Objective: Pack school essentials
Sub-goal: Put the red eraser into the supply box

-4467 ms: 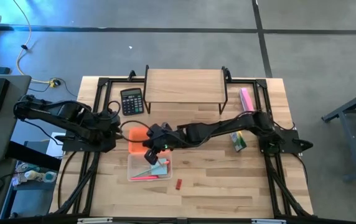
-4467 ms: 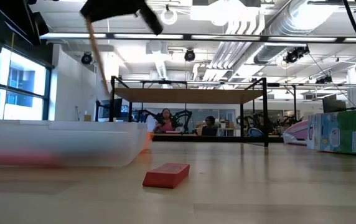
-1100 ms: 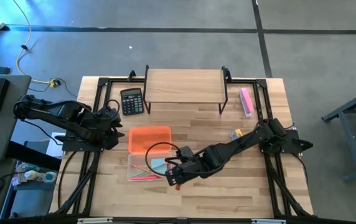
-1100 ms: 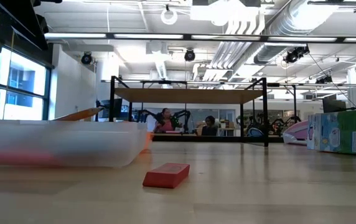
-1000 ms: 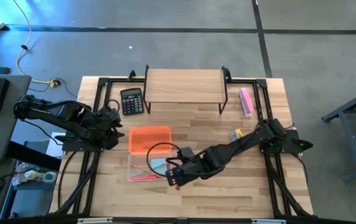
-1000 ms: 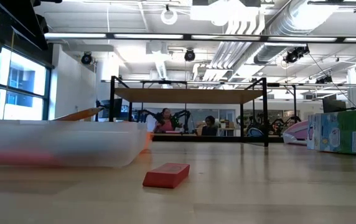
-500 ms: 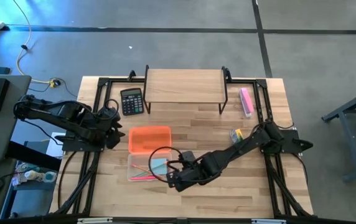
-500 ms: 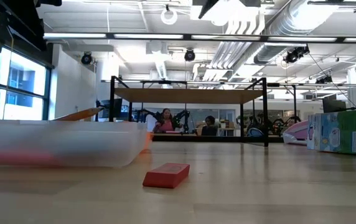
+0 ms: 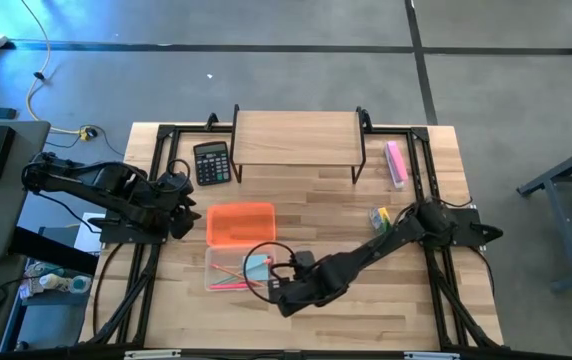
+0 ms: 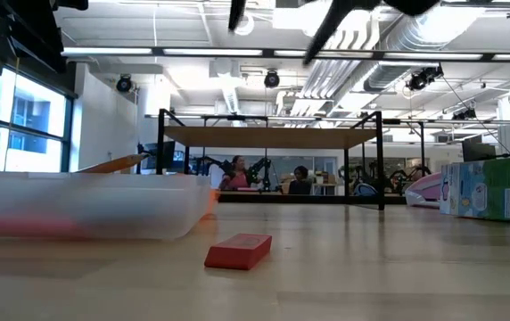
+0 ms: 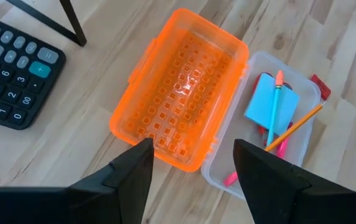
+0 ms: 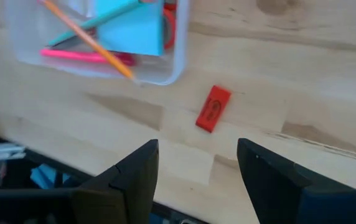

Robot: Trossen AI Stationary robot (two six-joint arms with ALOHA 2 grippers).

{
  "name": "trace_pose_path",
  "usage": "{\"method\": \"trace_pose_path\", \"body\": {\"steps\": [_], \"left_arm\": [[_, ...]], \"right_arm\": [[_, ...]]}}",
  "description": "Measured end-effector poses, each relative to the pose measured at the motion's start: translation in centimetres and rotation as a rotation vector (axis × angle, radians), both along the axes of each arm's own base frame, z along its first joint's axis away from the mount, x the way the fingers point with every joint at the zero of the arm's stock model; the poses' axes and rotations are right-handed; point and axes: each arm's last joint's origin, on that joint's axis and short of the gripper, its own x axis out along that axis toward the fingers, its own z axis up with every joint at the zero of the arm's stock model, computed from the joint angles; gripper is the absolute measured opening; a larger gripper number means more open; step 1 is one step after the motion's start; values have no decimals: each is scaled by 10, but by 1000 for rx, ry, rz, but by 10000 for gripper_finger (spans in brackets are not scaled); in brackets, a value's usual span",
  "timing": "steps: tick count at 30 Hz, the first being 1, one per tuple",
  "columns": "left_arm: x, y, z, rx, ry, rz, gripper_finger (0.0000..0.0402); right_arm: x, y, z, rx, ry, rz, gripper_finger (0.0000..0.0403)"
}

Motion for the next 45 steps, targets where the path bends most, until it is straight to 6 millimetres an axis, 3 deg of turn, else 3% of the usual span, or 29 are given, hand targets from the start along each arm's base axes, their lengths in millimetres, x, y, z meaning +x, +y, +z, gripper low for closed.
{"method": "trace_pose_path", "body": {"steps": [28, 45], "left_arm": [[0, 0, 0, 19, 5, -26, 211], [0, 0, 0, 30, 8, -43, 211]], "right_arm": [[37, 8, -87, 189, 114, -168, 209], [38, -3, -101, 147, 180, -206, 208]]}}
